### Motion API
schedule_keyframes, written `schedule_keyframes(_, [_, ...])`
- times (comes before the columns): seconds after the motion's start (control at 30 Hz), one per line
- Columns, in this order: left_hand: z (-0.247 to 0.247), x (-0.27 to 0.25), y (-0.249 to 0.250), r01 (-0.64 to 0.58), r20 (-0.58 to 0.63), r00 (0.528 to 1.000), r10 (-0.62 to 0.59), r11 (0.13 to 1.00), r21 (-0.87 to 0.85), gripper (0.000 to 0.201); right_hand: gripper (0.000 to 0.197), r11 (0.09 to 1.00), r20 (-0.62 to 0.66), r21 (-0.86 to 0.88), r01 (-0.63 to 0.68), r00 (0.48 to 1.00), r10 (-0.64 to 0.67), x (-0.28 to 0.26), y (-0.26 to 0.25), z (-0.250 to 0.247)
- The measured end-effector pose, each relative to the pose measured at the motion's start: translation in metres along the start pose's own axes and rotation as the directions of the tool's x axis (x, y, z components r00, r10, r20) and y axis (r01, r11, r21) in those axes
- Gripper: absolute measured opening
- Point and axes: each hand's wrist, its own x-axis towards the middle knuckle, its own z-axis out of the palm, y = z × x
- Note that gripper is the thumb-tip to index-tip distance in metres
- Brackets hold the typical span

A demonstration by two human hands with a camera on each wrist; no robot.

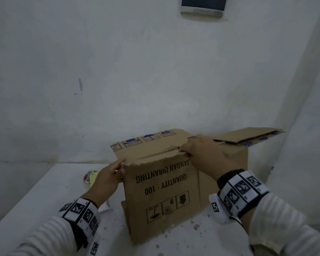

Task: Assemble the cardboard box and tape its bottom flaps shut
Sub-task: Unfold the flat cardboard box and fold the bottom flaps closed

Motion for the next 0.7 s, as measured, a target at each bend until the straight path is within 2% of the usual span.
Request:
schedule_keyframes(0.07, [-0.003,0.004,0.002,0.053,-0.009,0.999,-0.053,0.999,0.002,0.044,0.039,0.997,0.146,-0.033,0.072,0.987,-0.067,-0.01,-0.003,-0.001])
schedule_keyframes(0.13, [-0.005,0.009,0.005,0.133,0.015,0.991,-0.132,0.985,-0.106,0.04,0.049,0.991,0.281,-0.047,0.123,0.954,-0.105,-0.019,-0.006,0.004])
schedule_keyframes(0.2, [-0.005,0.009,0.01,0.21,0.024,0.977,-0.21,0.949,-0.235,0.029,0.059,0.995,0.394,-0.007,0.1,0.915,-0.089,-0.027,-0.01,0.013])
schedule_keyframes(0.23, [-0.004,0.008,0.013,0.217,0.023,0.976,-0.219,0.942,-0.256,0.03,0.067,0.996,0.424,0.0,0.086,0.902,-0.078,-0.03,-0.012,0.019])
schedule_keyframes(0.33, [-0.001,0.006,0.013,0.106,0.008,0.994,-0.105,0.994,-0.029,0.046,0.09,0.999,0.496,0.007,0.033,0.868,-0.032,-0.032,-0.021,0.035])
schedule_keyframes(0.43, [-0.001,0.007,0.008,0.05,-0.043,0.998,-0.045,0.989,0.143,0.052,0.091,0.988,0.589,0.126,-0.091,0.808,-0.001,-0.025,-0.03,0.052])
schedule_keyframes(0.5, [0.0,0.008,0.006,0.042,-0.06,0.998,-0.028,0.967,0.25,0.052,0.09,0.969,0.589,0.19,-0.157,0.808,0.016,-0.015,-0.033,0.057])
schedule_keyframes(0.6, [-0.001,0.004,0.002,0.054,-0.05,0.998,-0.041,0.953,0.297,0.057,0.089,0.913,0.492,0.295,-0.281,0.864,0.107,0.0,-0.036,0.055])
schedule_keyframes(0.7, [0.002,0.001,-0.001,0.038,-0.028,0.999,-0.029,0.917,0.396,0.054,0.077,0.91,0.38,0.295,-0.292,0.909,0.169,0.006,-0.045,0.066])
